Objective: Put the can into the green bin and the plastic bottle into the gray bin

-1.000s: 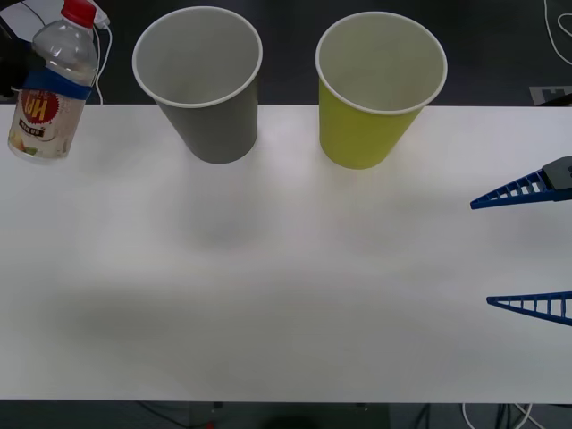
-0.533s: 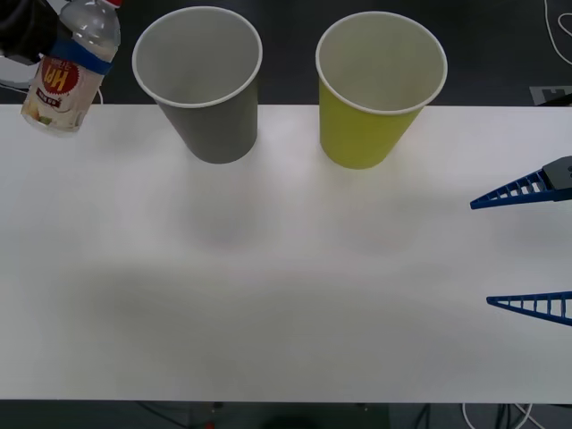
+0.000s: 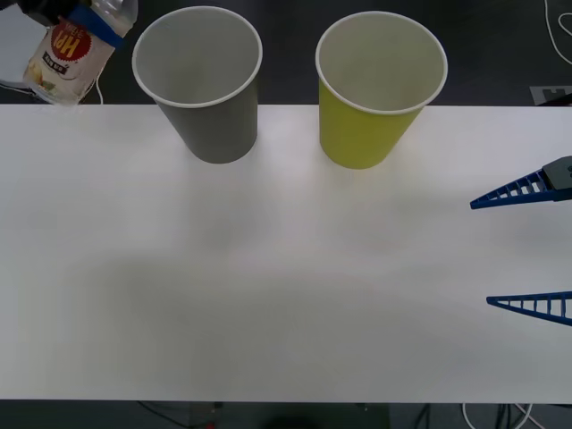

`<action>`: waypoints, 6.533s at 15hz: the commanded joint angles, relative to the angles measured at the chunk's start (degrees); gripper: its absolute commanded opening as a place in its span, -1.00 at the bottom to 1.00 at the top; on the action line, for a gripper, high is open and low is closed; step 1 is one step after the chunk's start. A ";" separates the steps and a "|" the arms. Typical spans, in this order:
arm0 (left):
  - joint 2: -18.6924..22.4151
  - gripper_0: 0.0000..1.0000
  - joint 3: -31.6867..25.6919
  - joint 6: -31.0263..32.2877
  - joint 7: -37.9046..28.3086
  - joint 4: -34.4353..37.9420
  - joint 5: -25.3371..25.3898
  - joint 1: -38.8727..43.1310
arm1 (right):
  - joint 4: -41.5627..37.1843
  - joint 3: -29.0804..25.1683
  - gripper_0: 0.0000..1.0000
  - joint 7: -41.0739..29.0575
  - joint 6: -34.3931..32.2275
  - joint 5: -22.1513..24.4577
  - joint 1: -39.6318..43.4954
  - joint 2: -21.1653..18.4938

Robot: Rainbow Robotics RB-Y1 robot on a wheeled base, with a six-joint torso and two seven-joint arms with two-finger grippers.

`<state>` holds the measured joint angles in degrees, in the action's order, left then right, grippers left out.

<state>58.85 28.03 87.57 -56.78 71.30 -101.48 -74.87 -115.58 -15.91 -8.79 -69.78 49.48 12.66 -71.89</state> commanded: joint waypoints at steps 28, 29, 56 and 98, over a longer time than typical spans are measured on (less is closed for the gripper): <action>-25.28 -1.00 12.84 -3.37 6.33 -38.35 -5.83 -26.46 | 0.00 0.00 1.00 0.00 0.00 0.00 0.00 0.00; -25.28 -0.99 12.84 -3.54 6.50 -38.35 -5.83 -26.46 | 0.00 0.00 1.00 0.00 0.00 0.00 0.00 0.00; -17.54 1.00 12.84 -2.40 5.01 -27.62 -3.37 -20.84 | 0.00 0.00 1.00 0.00 0.00 0.00 0.00 0.00; 9.70 1.00 -40.60 -11.98 43.95 31.62 37.06 71.89 | 0.00 0.00 1.00 0.00 0.00 0.00 0.00 0.00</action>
<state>68.61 -12.18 75.64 -14.04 102.80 -65.41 -4.27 -115.58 -15.91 -8.79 -69.78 49.48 12.66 -71.89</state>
